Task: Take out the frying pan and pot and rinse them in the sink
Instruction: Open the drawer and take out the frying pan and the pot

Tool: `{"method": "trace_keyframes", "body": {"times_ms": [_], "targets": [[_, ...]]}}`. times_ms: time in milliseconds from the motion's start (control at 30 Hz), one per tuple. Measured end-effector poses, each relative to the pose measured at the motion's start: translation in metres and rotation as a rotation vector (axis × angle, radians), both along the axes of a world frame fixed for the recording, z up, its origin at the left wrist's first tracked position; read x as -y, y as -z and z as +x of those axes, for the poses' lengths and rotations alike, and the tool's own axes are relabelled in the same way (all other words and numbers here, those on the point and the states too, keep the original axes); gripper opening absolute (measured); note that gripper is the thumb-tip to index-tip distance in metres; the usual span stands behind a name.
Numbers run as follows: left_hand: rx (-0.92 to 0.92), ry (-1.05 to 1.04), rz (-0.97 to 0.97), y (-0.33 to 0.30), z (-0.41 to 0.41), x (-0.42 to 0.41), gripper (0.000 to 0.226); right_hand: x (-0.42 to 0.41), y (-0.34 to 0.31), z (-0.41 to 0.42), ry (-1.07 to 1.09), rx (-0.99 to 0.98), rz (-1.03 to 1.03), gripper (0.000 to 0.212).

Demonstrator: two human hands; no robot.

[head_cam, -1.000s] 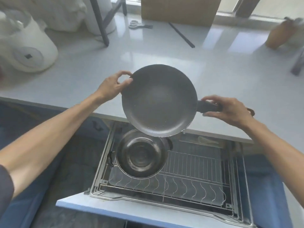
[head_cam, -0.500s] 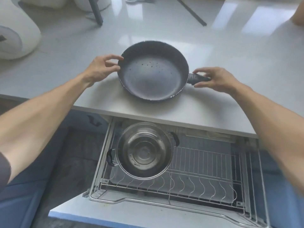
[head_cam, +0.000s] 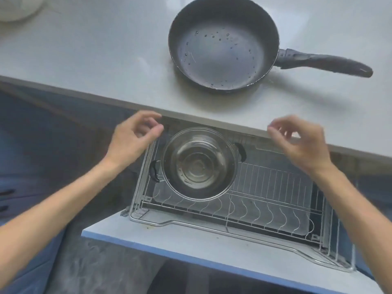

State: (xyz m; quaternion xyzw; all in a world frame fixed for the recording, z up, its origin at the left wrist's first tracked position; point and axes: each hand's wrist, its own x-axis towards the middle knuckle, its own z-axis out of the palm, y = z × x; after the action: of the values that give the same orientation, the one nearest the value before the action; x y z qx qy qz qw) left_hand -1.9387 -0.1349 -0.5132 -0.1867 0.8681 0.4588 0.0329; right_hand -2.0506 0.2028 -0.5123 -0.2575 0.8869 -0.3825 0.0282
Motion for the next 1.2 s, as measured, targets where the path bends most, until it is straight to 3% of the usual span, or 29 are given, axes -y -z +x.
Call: {"method": "trace_keyframes", "body": {"times_ms": [100, 200, 367, 567, 800, 867, 967, 1200], "targets": [[0.353, 0.074, 0.166, 0.052, 0.057, -0.032, 0.040, -0.006, 0.074, 0.034, -0.146, 0.466, 0.360, 0.013], [0.525, -0.156, 0.264, 0.092, 0.072, -0.047, 0.041, -0.012, 0.142, 0.021, -0.005, 0.749, 0.421, 0.025], [0.478, -0.421, 0.192, 0.140, 0.072, -0.050, 0.042, -0.005, 0.205, -0.010, 0.075, 0.786, 0.360, 0.033], [0.487, -0.458, 0.128, 0.172, 0.065, -0.039, 0.042, 0.005, 0.225, -0.024, -0.052, 0.683, 0.383, 0.030], [0.568, -0.096, 0.114, 0.128, 0.064, -0.022, 0.042, -0.044, 0.184, 0.004, -0.004, 0.892, 0.357, 0.036], [0.523, -0.012, 0.130, 0.106, 0.065, -0.018, 0.033, -0.062, 0.154, 0.022, 0.018, 0.949, 0.332, 0.031], [0.478, 0.113, 0.171, 0.065, 0.062, -0.011, 0.040, -0.092, 0.104, 0.058, 0.037, 0.955, 0.316, 0.016], [0.417, 0.357, 0.243, -0.040, 0.043, -0.021, 0.033, -0.138, -0.019, 0.125, 0.171, 0.938, 0.193, 0.010]]}}
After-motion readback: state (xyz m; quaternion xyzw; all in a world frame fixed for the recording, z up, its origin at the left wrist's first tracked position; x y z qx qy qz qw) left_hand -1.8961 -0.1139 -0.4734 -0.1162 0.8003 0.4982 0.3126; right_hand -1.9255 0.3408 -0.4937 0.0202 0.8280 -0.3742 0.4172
